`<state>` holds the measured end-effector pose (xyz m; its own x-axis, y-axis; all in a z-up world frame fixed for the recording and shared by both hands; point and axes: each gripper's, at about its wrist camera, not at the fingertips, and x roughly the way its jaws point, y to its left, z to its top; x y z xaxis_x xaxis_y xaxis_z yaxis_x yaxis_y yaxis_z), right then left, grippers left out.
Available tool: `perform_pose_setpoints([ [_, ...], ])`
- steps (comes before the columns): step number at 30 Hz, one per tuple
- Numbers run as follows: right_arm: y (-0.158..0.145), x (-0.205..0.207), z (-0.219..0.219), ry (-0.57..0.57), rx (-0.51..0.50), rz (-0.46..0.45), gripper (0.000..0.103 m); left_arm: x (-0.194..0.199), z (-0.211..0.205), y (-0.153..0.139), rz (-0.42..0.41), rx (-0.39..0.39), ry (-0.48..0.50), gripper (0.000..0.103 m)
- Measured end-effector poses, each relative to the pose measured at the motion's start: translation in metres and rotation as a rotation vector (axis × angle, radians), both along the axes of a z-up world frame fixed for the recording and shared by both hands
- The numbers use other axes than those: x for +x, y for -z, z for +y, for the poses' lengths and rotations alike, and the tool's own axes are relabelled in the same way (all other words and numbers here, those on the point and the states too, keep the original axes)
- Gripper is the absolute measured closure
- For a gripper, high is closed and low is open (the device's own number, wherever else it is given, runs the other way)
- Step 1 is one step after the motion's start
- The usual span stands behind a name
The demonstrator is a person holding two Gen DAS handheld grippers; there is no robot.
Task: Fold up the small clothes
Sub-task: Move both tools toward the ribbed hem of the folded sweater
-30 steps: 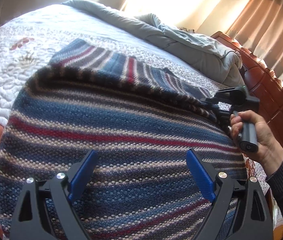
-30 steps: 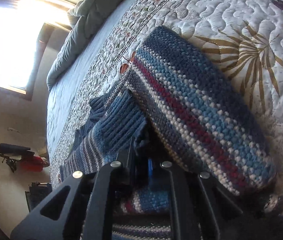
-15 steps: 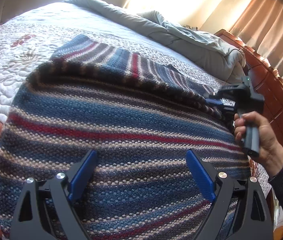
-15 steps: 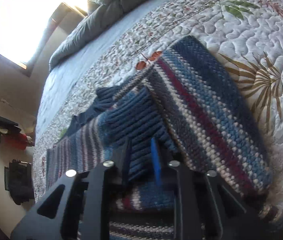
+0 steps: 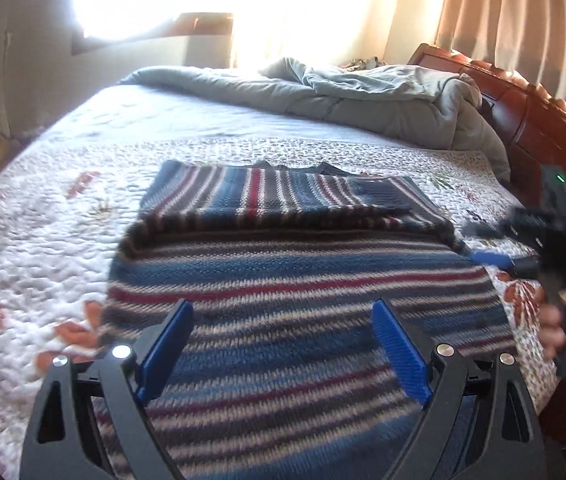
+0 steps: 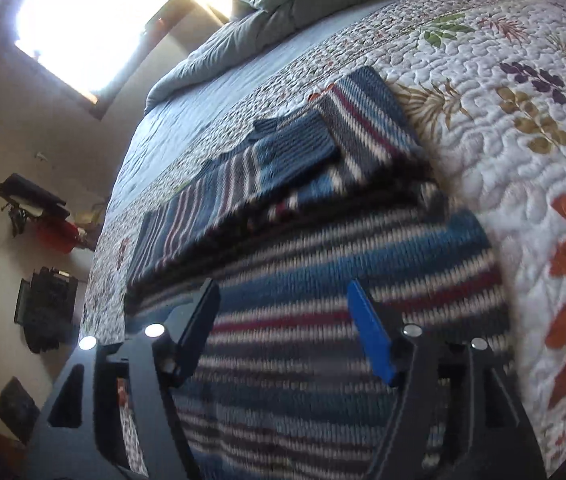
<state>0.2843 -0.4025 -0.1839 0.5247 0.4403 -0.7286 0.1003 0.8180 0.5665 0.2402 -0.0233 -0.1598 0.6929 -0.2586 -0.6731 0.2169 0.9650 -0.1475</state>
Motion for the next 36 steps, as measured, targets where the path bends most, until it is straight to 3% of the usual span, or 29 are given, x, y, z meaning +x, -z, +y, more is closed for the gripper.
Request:
perform_pose_setpoints([
  [2, -0.007, -0.039, -0.003, -0.029, 0.028, 0.004, 0.020, -0.017, -0.001, -0.011, -0.005, 0.027, 0.001, 0.012],
  [8, -0.011, -0.131, -0.009, -0.052, 0.089, 0.038, 0.016, -0.064, 0.006, -0.035, 0.018, 0.067, -0.021, 0.012],
  [13, 0.001, -0.168, -0.012, -0.072, 0.156, 0.100, 0.013, -0.098, 0.026, -0.043, 0.060, 0.082, -0.032, 0.012],
  [17, 0.014, -0.192, -0.020, -0.065, 0.235, 0.151, 0.012, -0.109, 0.071, -0.025, 0.160, -0.043, -0.056, 0.010],
  [18, 0.018, -0.198, -0.023, -0.056, 0.245, 0.161, 0.012, -0.109, 0.088, -0.015, 0.203, -0.105, -0.065, 0.010],
  [21, 0.022, -0.210, -0.033, -0.029, 0.258, 0.159, 0.012, -0.107, 0.136, 0.019, 0.355, -0.409, -0.094, 0.010],
  [25, 0.028, -0.218, -0.044, -0.010, 0.287, 0.159, 0.012, -0.106, 0.154, 0.048, 0.437, -0.503, -0.091, 0.010],
  [27, 0.034, -0.217, -0.049, 0.001, 0.306, 0.167, 0.012, -0.101, 0.154, 0.068, 0.515, -0.620, -0.058, 0.010],
  [28, 0.036, -0.217, -0.052, 0.012, 0.308, 0.168, 0.012, -0.098, 0.153, 0.076, 0.541, -0.646, -0.052, 0.010],
  [33, 0.054, -0.212, -0.065, 0.061, 0.354, 0.214, 0.021, -0.091, 0.147, 0.111, 0.628, -0.620, -0.133, 0.011],
  [36, 0.067, -0.210, -0.067, 0.065, 0.367, 0.242, 0.038, -0.088, 0.141, 0.112, 0.629, -0.607, -0.135, 0.011],
])
